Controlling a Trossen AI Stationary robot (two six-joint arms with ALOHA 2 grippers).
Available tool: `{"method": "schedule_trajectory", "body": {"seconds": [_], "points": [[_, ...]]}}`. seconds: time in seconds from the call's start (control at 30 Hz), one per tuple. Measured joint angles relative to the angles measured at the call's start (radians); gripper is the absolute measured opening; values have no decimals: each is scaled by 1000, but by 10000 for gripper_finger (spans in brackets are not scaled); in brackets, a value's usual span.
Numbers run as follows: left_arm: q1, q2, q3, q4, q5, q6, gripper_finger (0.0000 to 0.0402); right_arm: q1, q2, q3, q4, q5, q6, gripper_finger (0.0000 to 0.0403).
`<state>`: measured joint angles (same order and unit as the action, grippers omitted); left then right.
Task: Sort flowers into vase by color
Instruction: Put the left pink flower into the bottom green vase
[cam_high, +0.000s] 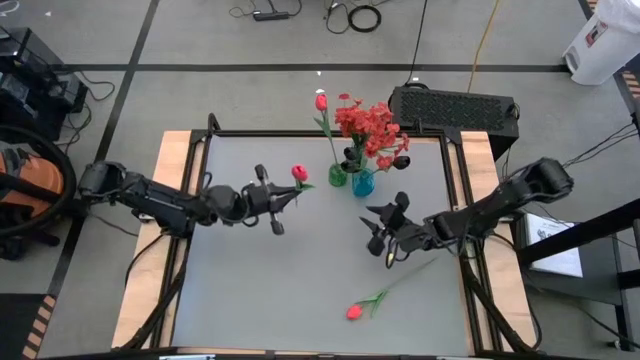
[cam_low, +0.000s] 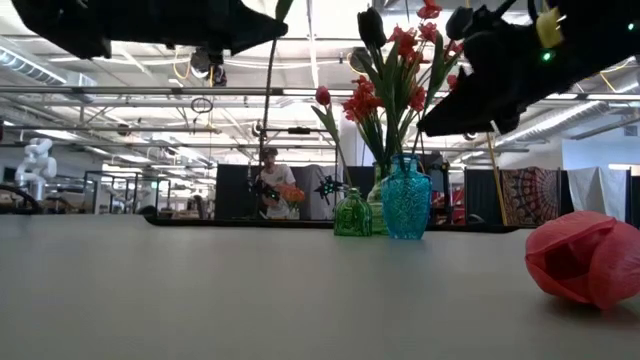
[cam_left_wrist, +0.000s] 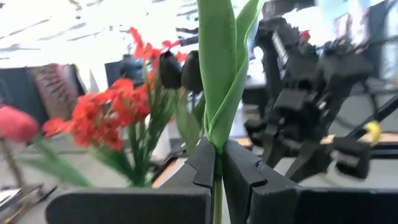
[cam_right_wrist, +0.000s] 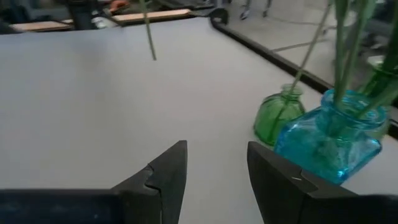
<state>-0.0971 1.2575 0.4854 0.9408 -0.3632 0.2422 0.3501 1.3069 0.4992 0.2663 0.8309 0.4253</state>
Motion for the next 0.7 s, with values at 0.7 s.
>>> {"method": "schedule_trajectory", "body": {"seconds": [0.7], "points": [[224, 102, 0, 260, 374, -105, 17, 104, 316, 74, 262, 378, 25, 160]]}}
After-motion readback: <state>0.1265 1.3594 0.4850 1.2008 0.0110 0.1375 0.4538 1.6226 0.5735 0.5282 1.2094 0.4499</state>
